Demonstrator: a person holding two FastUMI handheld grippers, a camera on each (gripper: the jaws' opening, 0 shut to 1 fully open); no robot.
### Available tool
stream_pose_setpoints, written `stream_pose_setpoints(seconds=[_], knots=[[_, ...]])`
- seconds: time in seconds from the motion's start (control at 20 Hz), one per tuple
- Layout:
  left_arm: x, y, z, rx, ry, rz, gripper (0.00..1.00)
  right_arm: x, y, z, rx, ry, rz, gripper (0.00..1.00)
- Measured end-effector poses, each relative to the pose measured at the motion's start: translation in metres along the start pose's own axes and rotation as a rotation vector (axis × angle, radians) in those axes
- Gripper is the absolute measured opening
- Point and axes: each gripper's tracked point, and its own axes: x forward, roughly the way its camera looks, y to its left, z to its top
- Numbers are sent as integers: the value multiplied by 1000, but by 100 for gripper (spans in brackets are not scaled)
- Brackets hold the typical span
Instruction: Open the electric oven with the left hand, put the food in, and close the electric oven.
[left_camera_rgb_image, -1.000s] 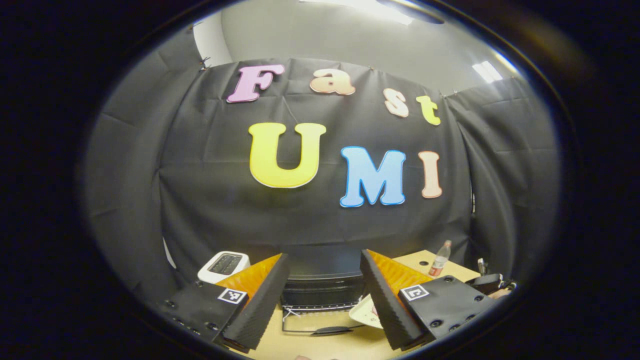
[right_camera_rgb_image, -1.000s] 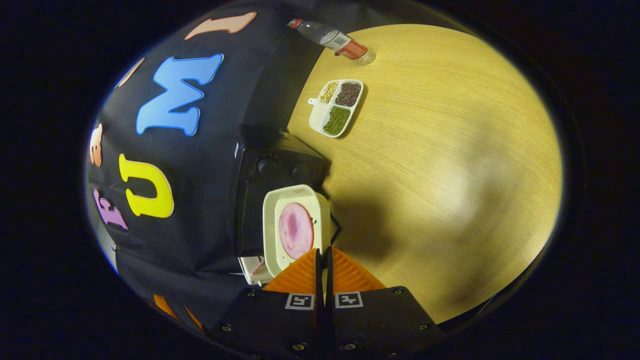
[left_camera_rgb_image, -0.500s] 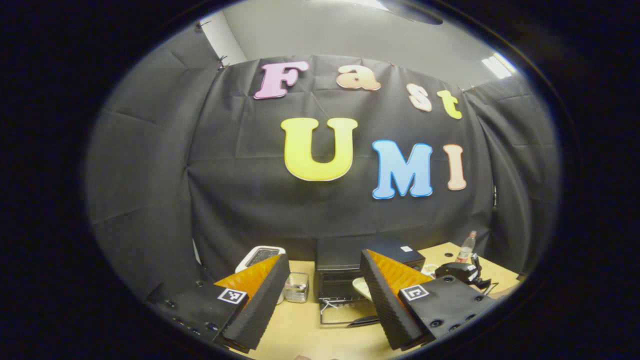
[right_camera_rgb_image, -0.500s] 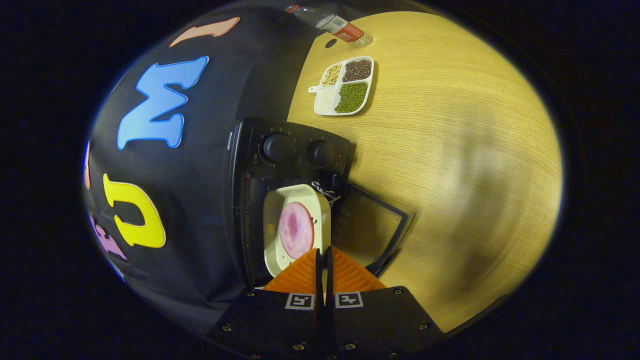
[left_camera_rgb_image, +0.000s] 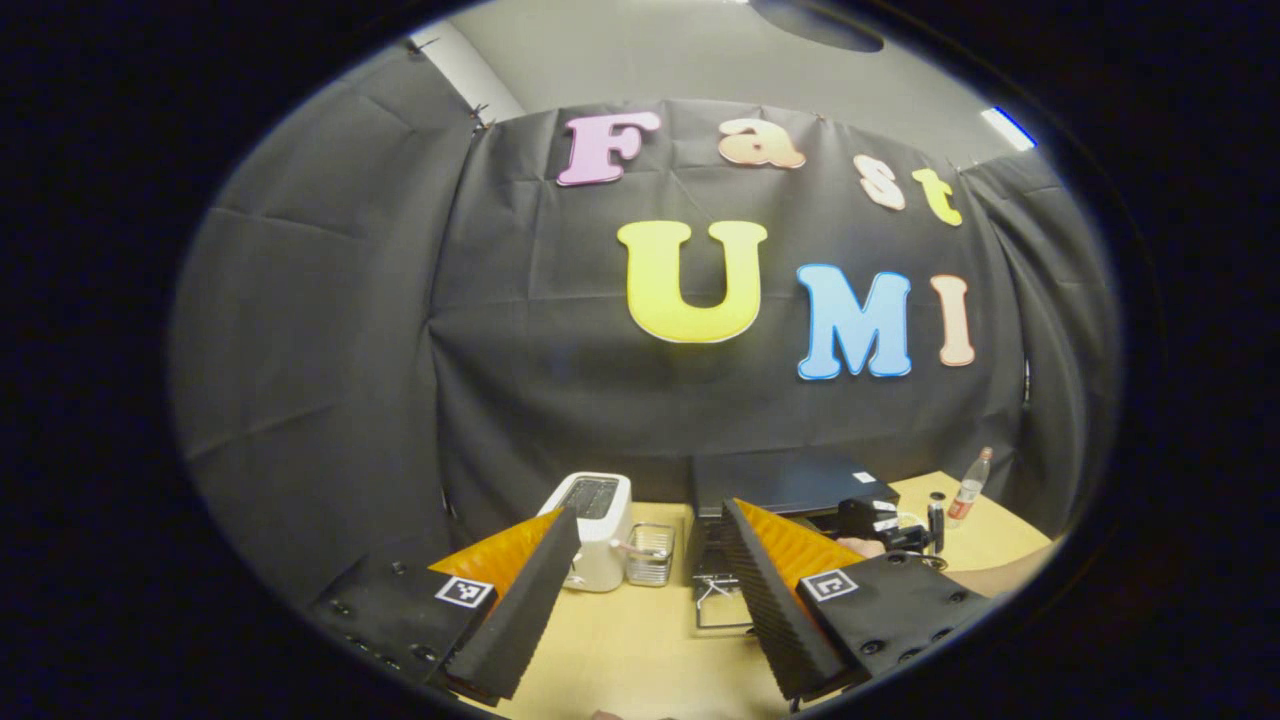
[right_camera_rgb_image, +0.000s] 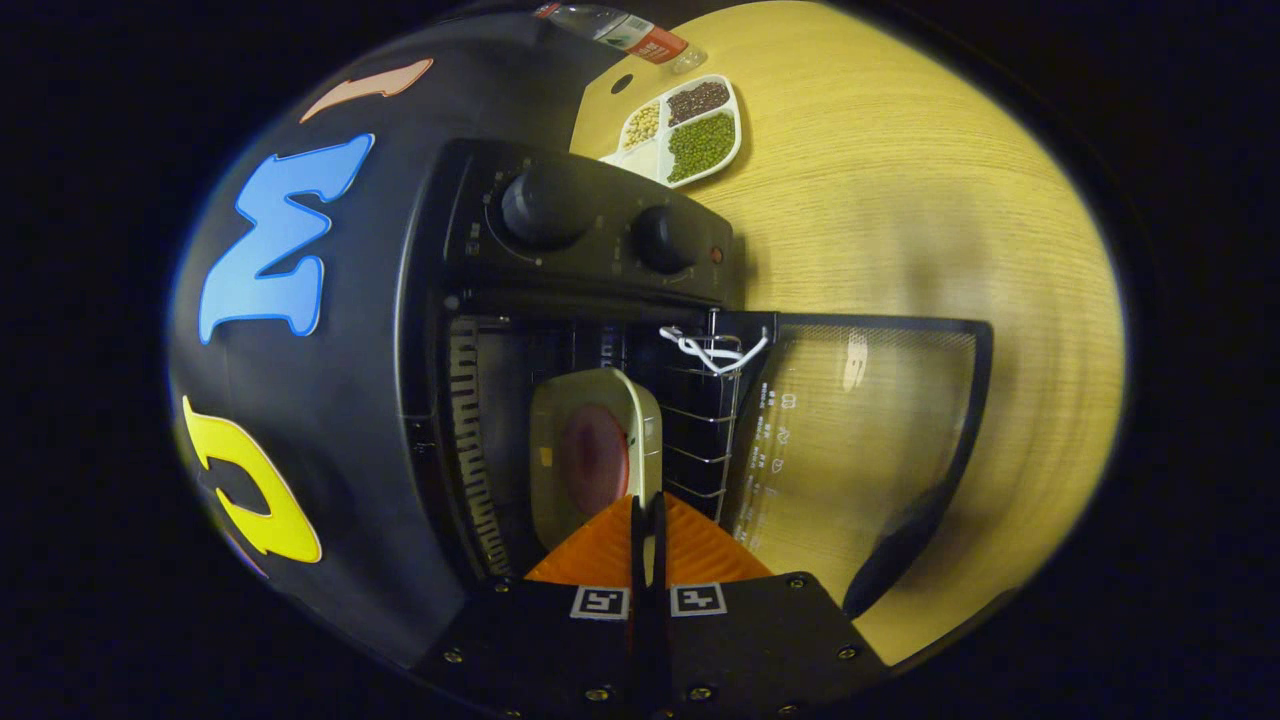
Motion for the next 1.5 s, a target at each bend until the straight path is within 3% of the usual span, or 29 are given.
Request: stream_pose_setpoints(seconds=[0.25, 0.6, 0.75, 0.8, 0.85, 0.95, 1.0, 1.2, 1.45, 1.5], knots=[[-4, 15, -12, -6, 27, 38, 96, 24, 14, -5, 33, -61, 29, 1], [3, 6, -8, -14, 21, 20, 100, 28, 20, -4, 54, -48, 70, 7], [8, -14, -3, -15, 9, -17, 96, 13, 15, -3, -8, 0, 62, 32], [10, -22, -2, -14, 6, -32, 96, 6, 9, -3, -50, 20, 38, 39], [13, -30, -1, -14, -2, -47, 96, -1, 7, -1, -96, 32, 36, 40], [16, -43, 3, -16, -15, -73, 100, -20, -1, 4, -217, 49, 18, 56], [18, -51, 4, -20, -18, -88, 96, -28, -5, 5, -284, 67, 10, 56], [24, -79, 8, -4, -31, -154, 96, -70, -5, 27, -543, 108, 36, 56], [33, -110, 11, 7, -26, -206, 96, -128, 9, 67, -814, 68, 93, 56], [36, -116, 9, 5, -20, -214, 100, -143, 15, 75, -881, 42, 120, 56]])
